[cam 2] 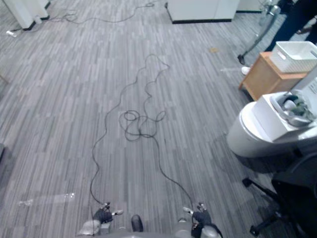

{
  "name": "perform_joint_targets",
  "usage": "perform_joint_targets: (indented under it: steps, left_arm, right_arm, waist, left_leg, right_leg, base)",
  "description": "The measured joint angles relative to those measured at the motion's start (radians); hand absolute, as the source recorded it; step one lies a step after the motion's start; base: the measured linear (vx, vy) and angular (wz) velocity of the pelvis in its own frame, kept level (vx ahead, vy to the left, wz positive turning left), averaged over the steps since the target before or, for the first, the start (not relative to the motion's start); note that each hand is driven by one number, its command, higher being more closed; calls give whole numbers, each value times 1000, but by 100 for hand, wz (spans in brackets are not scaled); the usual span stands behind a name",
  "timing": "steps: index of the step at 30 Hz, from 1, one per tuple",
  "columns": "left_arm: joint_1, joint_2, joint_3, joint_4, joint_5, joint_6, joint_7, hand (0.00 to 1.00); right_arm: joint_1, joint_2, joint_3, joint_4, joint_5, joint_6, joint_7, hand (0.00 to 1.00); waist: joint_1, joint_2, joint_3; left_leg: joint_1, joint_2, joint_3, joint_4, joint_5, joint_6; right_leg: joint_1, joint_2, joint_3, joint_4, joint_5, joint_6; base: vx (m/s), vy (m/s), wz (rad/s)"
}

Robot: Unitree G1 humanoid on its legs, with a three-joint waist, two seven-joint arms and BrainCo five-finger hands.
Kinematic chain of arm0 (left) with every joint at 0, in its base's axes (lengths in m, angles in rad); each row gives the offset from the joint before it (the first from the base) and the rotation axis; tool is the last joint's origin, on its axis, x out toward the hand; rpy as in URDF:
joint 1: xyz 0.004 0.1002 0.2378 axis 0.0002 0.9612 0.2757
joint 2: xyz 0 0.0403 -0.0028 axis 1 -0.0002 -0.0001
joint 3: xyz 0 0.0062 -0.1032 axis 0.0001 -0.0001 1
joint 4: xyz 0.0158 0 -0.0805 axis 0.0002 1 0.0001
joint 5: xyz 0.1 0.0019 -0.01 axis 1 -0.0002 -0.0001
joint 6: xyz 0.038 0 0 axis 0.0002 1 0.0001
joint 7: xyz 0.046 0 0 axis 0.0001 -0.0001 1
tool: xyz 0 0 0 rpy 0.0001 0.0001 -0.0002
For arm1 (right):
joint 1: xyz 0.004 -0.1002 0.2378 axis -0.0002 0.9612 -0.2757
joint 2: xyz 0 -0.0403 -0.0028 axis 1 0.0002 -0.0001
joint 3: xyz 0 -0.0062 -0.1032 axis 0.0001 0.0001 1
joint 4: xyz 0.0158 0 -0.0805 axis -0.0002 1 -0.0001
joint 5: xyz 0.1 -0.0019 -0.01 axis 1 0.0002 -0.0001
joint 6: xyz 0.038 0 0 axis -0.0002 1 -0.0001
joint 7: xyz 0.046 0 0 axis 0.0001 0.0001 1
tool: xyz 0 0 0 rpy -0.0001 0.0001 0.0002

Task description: Organize washtable

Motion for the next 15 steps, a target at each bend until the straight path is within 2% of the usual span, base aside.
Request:
perform_joint_targets:
  steps: [1,2,5,7,8,9,10,11,12,13,14,15]
  left_arm:
    - [5,-3,10,-1,-1,0,0,0]
    - [0,-13,31,-3,-2,0,0,0]
    - [0,-11,58,-1,-10,7,1,0]
    - [-5,-13,67,2,-10,16,1,0]
    - [-5,-13,67,3,-10,16,1,0]
    - [-3,-18,68,4,-9,16,0,0]
    - [-6,-24,77,2,-8,15,0,0]
    - [-9,-40,94,1,-8,13,1,0]
    - [-7,-41,112,0,-8,11,1,0]
    - [-15,-53,133,-6,-7,12,1,0]
    - [-21,-76,161,-23,-7,15,4,0]
    - [-18,-84,177,-42,-6,15,3,0]
  right_arm:
    - [-1,-6,1,-6,0,-1,0,0]
    - [-3,-12,6,-7,0,-2,0,0]
    - [-8,-15,22,-11,2,-5,0,0]
    - [-4,-11,22,-39,4,-9,-1,0]
    - [-3,-11,20,-39,4,-10,-1,0]
    - [1,-12,18,-39,4,-10,-1,0]
    - [6,-17,7,-40,4,-10,0,0]
    - [4,-32,-5,-41,1,-8,0,0]
    - [2,-27,-5,-41,-2,-9,-1,0]
    - [-6,-22,-10,-45,-2,-7,-2,0]
    - [-3,-17,-8,-56,-2,-2,-2,0]
    - [2,-13,-5,-69,-2,-1,-3,0]
  waist:
    - [-2,6,2]
    - [-2,24,9]
    - [-1,28,11]
    - [-20,17,17]
    - [-27,13,15]
    - [-35,3,14]
    - [-37,1,9]
    - [-36,27,-4]
    - [-30,39,-9]
    - [-25,43,-5]
    - [-21,51,0]
    - [-14,60,8]
  left_leg:
    - [21,3,-22,4,-8,10]
    - [22,26,-36,17,-20,18]
    - [29,80,-60,36,-52,6]
    - [67,98,-90,30,-84,-18]
    - [79,94,-100,32,-93,-28]
    - [100,80,-119,41,-114,-52]
    - [112,73,-154,72,-161,-69]
    - [111,104,-172,110,-192,-92]
    - [100,111,-173,144,-198,-103]
    - [49,122,-163,253,-200,-112]
    - [-50,152,-131,492,-186,-128]
    - [-97,191,-115,619,-185,-135]
  right_leg:
    - [-44,-7,20,105,11,-18]
    - [-76,19,53,134,-22,-39]
    - [-155,113,76,120,-53,-52]
    - [-229,175,83,28,-18,-54]
    - [-233,179,88,-7,5,-56]
    - [-239,174,112,-43,40,-75]
    - [-249,161,124,5,87,-118]
    - [-259,170,93,65,31,-134]
    - [-255,170,80,76,7,-145]
    - [-248,165,67,88,-1,-181]
    - [-207,174,51,63,-16,-205]
    - [-171,186,49,41,-21,-212]
  base:
    - [191,83,38]
    - [225,71,34]
    - [251,-15,20]
    - [291,-55,41]
    - [376,-105,70]
    - [422,-158,89]
    - [628,-247,100]
    - [498,-191,77]
    - [532,-186,53]
    - [521,-194,43]
    - [519,-217,33]
    - [491,-200,0]
